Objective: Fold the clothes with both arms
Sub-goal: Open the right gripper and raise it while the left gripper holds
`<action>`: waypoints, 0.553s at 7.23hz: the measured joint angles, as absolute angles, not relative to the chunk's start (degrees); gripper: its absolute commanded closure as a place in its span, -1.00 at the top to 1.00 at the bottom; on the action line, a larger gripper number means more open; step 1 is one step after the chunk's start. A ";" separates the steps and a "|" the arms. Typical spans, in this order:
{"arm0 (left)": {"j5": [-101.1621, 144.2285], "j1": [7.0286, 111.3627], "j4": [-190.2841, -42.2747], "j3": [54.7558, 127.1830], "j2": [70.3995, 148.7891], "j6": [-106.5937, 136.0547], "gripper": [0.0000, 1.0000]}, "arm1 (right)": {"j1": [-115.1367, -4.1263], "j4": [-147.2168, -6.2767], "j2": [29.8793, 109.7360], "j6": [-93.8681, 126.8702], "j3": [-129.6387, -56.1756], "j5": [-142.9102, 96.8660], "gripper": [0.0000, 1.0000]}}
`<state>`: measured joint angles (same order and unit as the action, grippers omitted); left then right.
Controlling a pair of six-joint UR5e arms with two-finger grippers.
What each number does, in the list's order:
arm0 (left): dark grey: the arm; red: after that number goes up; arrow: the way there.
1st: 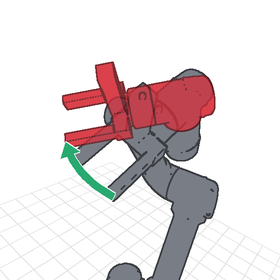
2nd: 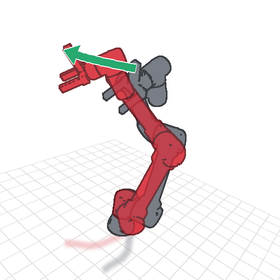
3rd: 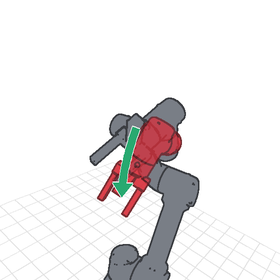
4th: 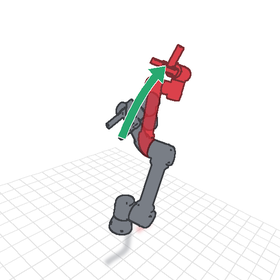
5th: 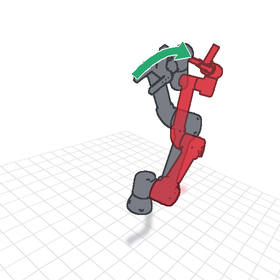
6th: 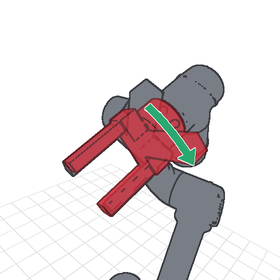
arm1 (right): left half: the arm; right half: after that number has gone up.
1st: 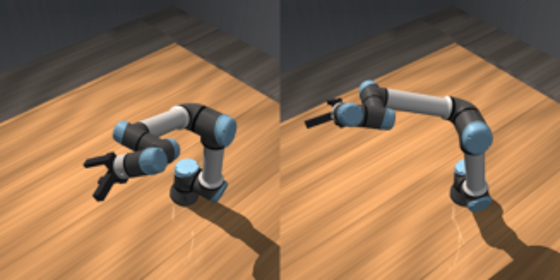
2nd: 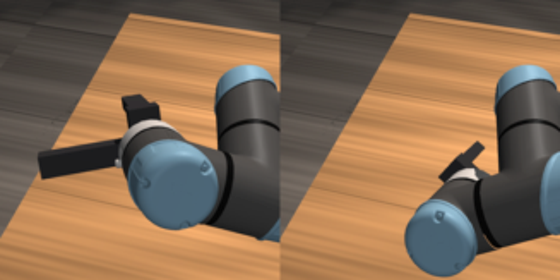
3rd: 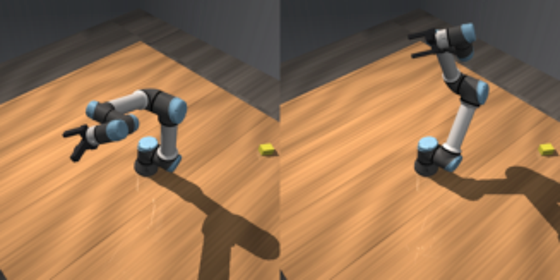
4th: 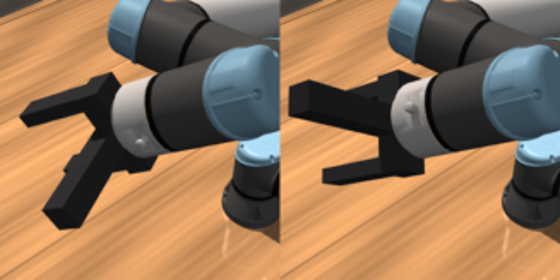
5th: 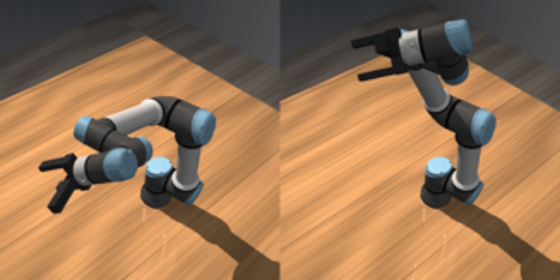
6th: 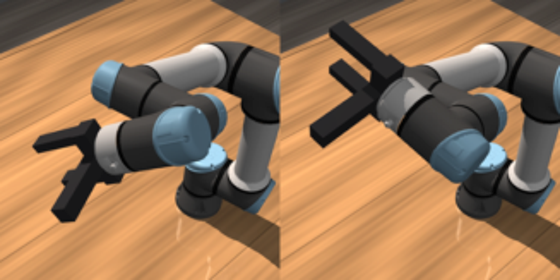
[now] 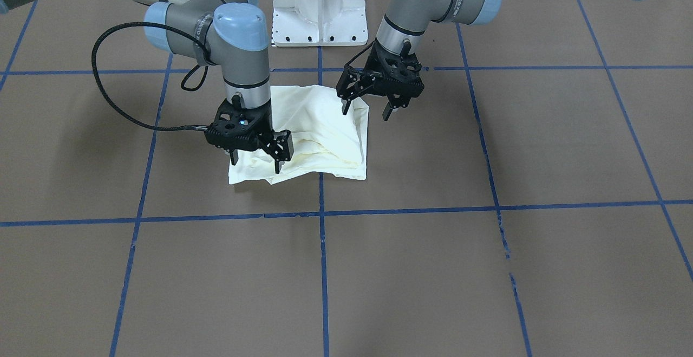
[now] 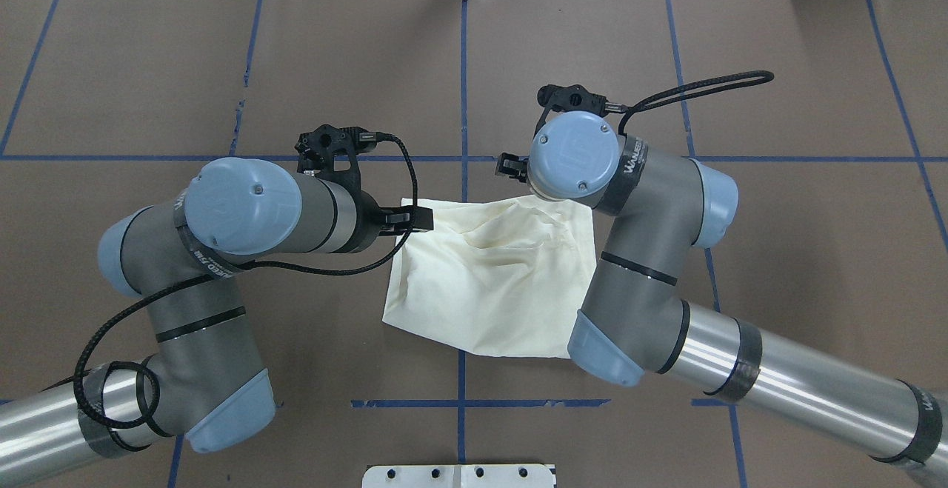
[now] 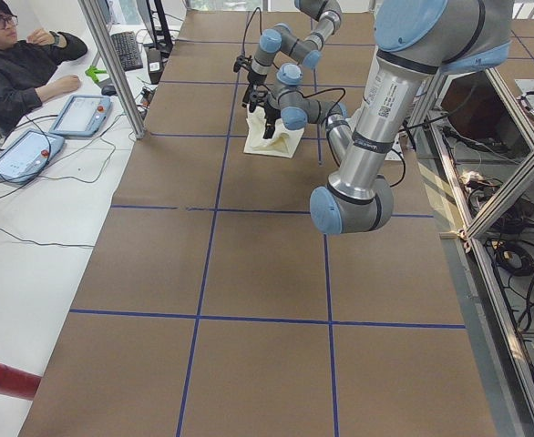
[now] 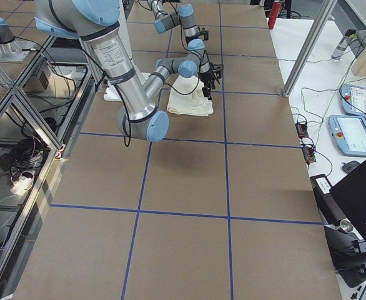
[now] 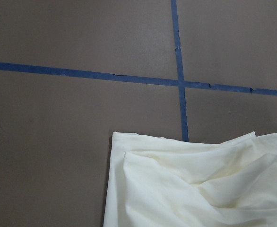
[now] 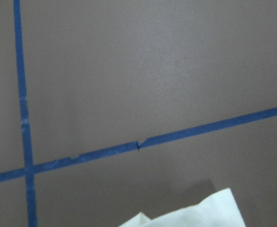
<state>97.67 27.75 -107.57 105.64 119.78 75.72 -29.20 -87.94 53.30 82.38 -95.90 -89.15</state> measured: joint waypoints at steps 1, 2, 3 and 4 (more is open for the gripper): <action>97.67 27.73 -107.58 105.63 119.74 75.72 1.00 | -26.98 -87.94 53.44 83.46 -96.03 -87.11 0.77; 97.69 27.74 -107.58 105.62 119.73 75.74 1.00 | -25.74 -87.83 53.44 85.62 -95.72 -85.60 0.62; 97.69 27.72 -107.58 105.62 119.68 75.75 1.00 | -25.21 -87.69 53.21 88.42 -95.28 -84.91 0.38; 97.69 27.67 -107.58 105.63 119.65 75.76 1.00 | -25.04 -87.60 53.03 90.28 -95.05 -84.65 0.06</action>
<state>97.69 27.67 -107.58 105.63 119.65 75.76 -25.04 -87.60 53.03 90.28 -95.05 -84.65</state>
